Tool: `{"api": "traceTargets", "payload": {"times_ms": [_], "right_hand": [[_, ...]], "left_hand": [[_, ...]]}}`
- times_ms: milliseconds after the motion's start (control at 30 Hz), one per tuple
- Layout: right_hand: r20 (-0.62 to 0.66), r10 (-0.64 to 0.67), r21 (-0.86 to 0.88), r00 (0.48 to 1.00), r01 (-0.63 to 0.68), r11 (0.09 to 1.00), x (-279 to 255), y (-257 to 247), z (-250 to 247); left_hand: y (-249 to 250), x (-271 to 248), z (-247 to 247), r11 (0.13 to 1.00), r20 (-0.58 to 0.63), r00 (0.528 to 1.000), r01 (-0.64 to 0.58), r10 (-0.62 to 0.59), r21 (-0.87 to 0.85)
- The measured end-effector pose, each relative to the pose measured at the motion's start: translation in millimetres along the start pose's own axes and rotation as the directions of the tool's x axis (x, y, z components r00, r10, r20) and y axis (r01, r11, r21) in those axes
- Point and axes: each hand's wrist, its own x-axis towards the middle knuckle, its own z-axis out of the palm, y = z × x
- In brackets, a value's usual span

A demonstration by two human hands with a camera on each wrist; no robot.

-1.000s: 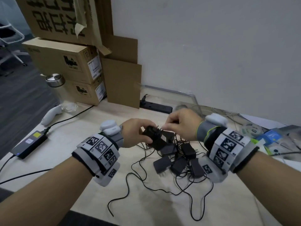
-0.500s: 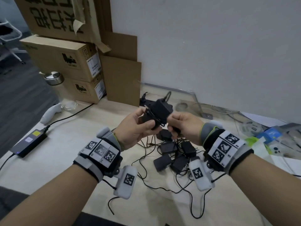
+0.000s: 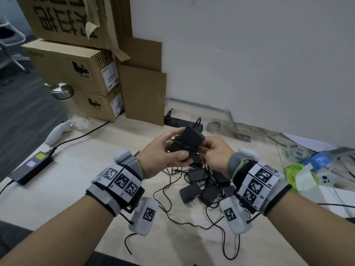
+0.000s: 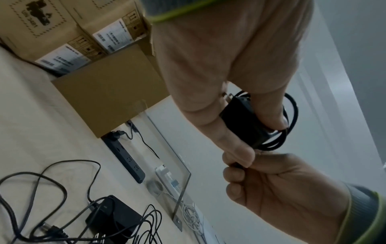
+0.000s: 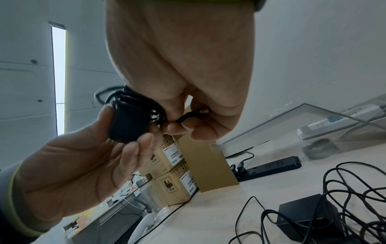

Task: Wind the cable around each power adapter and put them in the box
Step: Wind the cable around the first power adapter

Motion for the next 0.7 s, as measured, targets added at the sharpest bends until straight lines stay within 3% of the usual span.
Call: {"api": "traceTargets", "payload": {"times_ms": [100,333,467,533,600,700], "right_hand": [[0.007,-0.007,-0.004,1.000,0.007,1.000,-0.7,-1.7,-0.5],[-0.014,-0.002,0.184,1.000,0.004,0.983,-0.7,-1.8,-2.4],[-0.041,0.106,0.456,0.993,-0.076,0.887,1.1,-1.6,-10.6],[-0.097,0.107,0.571,0.990,-0.033,0.821,1.6,-2.4,-16.1],[-0.170,0.035,0.550,0.985,0.066,0.833,0.9,-4.2,-16.9],[-0.302,-0.140,0.270,0.943,0.226,0.936,0.8,-4.4,-10.1]], "left_hand": [[0.0,-0.2,4.7,1.000,-0.011,1.000,0.003,-0.003,-0.015],[-0.3,0.8,13.1,1.000,-0.079,0.997,-0.021,0.019,-0.020],[1.0,3.0,15.4,0.993,-0.154,0.988,-0.046,0.029,-0.104],[2.9,4.4,16.2,0.981,-0.181,0.983,-0.048,0.014,-0.186],[4.5,5.9,17.1,0.971,-0.180,0.984,-0.048,0.006,-0.234],[5.1,8.2,18.7,0.969,-0.177,0.984,-0.052,0.009,-0.242]]}}
